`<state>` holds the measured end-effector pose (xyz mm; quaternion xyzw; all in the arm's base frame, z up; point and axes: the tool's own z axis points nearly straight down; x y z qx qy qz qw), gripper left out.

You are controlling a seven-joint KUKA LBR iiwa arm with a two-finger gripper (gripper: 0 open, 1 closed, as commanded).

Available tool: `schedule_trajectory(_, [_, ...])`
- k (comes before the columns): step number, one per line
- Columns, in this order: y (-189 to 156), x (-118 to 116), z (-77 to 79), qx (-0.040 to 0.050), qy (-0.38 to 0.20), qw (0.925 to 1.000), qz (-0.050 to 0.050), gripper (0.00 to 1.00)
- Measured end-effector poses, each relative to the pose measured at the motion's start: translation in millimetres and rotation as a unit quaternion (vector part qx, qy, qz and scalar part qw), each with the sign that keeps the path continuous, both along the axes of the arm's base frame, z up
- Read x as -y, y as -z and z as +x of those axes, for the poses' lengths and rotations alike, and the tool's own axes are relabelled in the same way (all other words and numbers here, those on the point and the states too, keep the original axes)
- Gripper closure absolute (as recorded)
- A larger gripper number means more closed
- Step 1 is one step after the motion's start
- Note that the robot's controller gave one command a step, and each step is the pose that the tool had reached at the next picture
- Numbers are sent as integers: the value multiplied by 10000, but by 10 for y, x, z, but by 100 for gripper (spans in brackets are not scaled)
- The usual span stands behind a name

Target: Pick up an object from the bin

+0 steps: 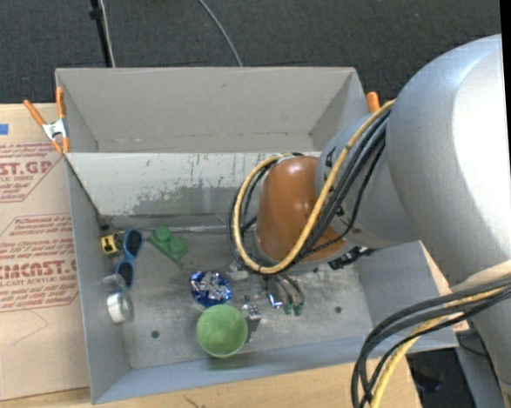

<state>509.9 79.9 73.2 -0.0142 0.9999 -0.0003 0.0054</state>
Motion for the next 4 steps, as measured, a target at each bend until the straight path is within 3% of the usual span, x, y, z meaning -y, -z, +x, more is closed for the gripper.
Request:
schedule_trajectory(1, [-32, -462, -86, -36, 1776, 9841, 23, 0])
schedule_trajectory(2, [-46, -463, -88, -58, 1770, 9842, 19, 100])
schedule_trajectory(3, [-25, -688, -7, 6, -346, 9994, -23, 100])
schedule_trajectory(4, [5, -727, -39, -25, -347, 9994, 10, 0])
